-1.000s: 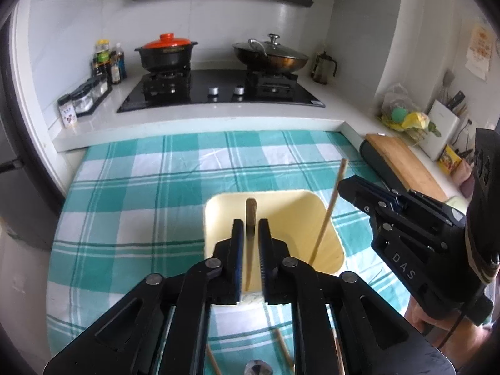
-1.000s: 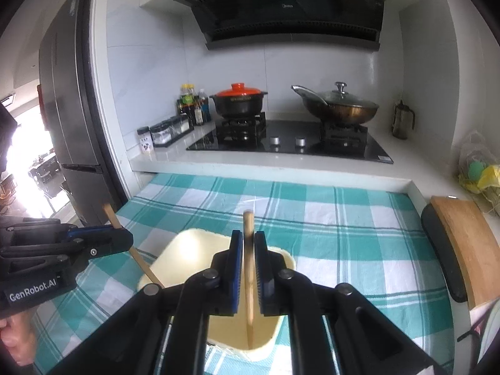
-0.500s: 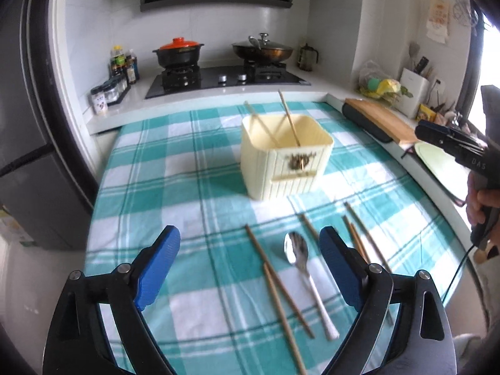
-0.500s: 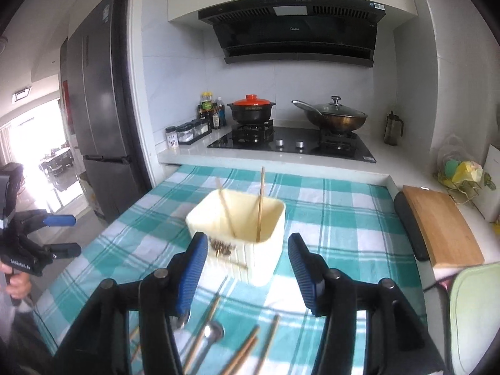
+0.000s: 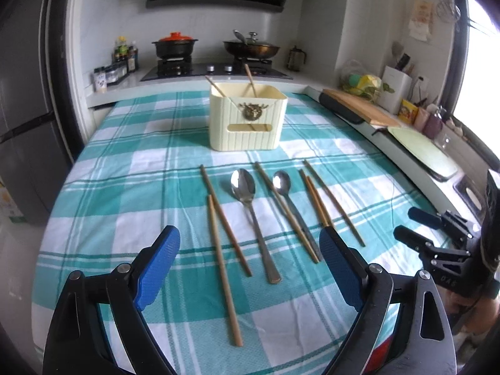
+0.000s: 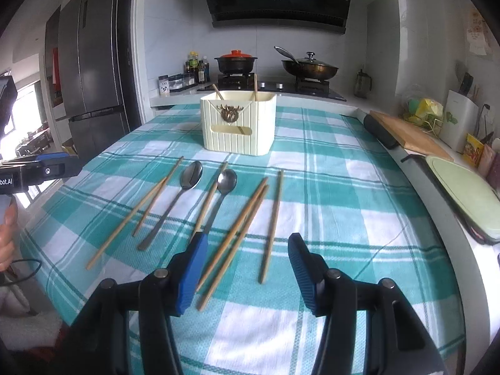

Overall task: Organize utensils
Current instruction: 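Withdraw both open tools from the holder back over the utensil row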

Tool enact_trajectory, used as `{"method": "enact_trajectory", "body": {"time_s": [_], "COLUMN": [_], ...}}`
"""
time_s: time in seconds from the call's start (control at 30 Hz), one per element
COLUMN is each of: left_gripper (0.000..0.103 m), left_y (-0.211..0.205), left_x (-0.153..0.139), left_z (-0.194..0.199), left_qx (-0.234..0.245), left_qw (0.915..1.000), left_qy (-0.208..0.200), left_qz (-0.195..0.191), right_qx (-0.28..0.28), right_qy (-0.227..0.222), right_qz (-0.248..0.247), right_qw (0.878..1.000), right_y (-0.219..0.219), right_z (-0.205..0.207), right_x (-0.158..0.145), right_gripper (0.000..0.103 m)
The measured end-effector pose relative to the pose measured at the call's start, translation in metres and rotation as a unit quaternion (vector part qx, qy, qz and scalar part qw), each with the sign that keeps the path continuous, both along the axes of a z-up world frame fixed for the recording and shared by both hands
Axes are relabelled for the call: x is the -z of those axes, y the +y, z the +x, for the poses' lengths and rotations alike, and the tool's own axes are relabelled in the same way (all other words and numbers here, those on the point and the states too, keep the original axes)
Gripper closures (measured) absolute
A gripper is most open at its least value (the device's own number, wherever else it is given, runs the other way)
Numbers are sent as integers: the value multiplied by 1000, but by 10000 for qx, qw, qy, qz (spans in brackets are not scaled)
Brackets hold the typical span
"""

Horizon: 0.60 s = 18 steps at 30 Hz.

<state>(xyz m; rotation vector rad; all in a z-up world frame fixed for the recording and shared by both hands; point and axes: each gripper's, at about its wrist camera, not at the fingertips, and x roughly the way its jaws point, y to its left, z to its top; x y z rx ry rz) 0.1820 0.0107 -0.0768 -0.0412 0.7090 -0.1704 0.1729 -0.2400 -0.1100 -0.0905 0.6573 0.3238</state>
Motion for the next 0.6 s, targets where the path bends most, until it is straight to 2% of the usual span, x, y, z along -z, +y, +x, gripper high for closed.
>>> {"method": "enact_trajectory", "body": {"time_s": [0.1,0.27,0.4,0.6], "left_gripper": [11,11,10,10], "left_y": [-12,-15,-11,-5], "left_x": [2,7,15,30], "left_z": [-5,-12,-14,-11], "left_qx": [91,32,-122,-226], "left_qw": [9999,10000,9999,9988], "left_qy": [-34,8,85,357], "left_qz": [125,-5,-18,-250], "right_qx": [46,-63,-133,-151], "right_qy": [-99,-338,-307,-231], "right_qz": [39,-131,-119,-122], "right_qw": [9999,9993,9994,9995], "right_y": [1,10,14,16], "right_z": [-2,-9,-12,-12], "right_x": [-5,-9,-5,1], "right_gripper": [48,48,48,48]}}
